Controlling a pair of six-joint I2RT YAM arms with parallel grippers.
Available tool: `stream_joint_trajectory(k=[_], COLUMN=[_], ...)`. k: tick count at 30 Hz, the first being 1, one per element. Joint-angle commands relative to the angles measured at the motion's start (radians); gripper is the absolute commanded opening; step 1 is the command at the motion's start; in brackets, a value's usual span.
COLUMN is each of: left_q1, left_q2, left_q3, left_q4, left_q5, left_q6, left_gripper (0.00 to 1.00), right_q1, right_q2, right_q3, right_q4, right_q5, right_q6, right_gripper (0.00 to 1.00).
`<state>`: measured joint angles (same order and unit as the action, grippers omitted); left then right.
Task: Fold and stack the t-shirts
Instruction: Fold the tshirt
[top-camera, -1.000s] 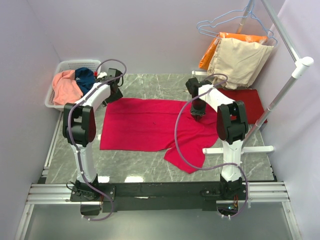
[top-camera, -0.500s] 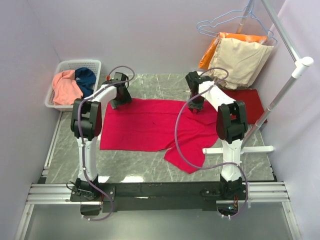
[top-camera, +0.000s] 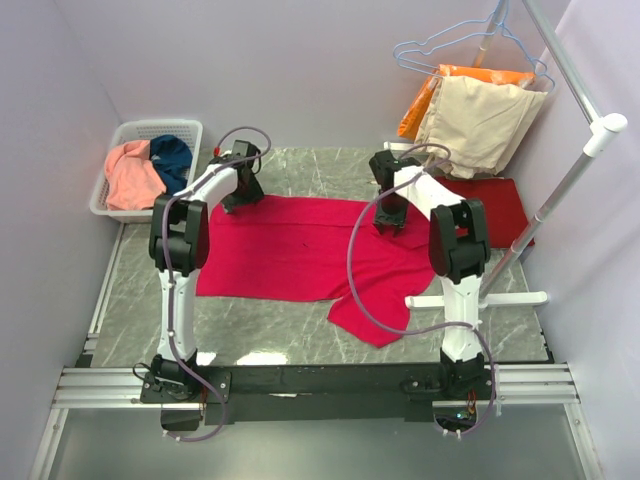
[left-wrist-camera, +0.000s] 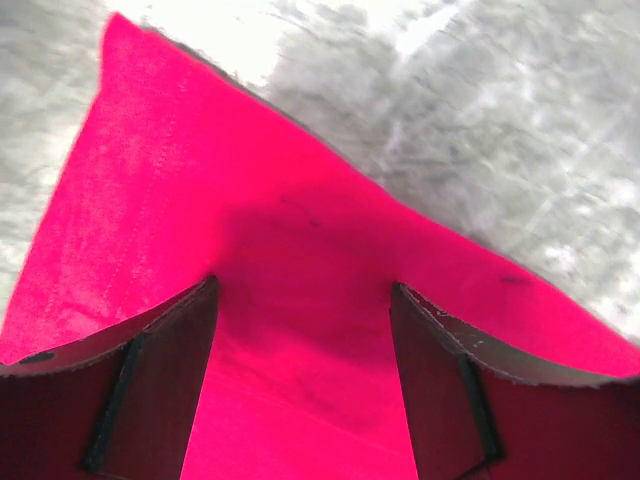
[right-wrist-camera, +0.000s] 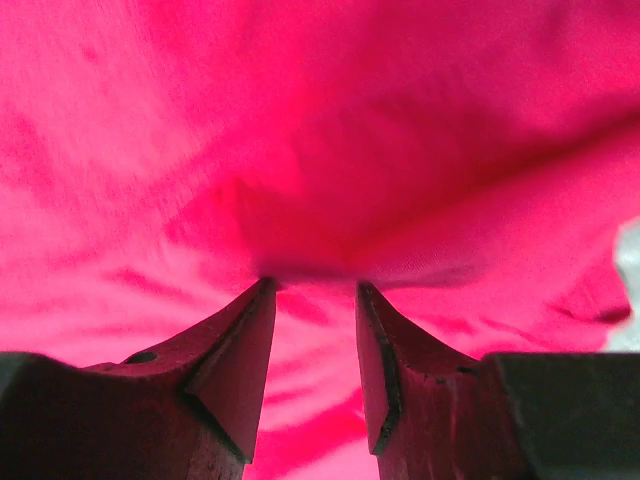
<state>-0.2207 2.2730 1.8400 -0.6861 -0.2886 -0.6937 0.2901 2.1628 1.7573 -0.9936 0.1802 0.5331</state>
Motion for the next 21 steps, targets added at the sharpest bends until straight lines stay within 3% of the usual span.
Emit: stream_joint_trajectory(k=[1, 14, 16, 21], left_q1=[0.003, 0.014, 0.018, 0.026], left_q2=[0.039, 0.2, 0.201, 0.114], left_q3=[0.05, 0.312, 0.314, 0.233], left_q4=[-0.066, -0.17, -0.162, -0.024], left_q5=[-0.133, -0.239, -0.239, -0.181], left_q6=[-0.047, -0.069, -0.061, 0.012], left_gripper=[0.75, 0.76, 0.76, 0.76], right_q1=[-0.005, -0.014, -0.017, -0.017], right_q2=[0.092, 0.325, 0.303, 0.132], right_q3=[0.085, 0.546, 0.547, 0.351], right_q4=[-0.013, -0.142, -0.136, 0.008], right_q5=[-0.033, -0.105, -0.093, -0.019], right_q6=[-0.019, -0.085, -0.081, -0.087], right_gripper=[0.45, 0.45, 0.45, 0.44])
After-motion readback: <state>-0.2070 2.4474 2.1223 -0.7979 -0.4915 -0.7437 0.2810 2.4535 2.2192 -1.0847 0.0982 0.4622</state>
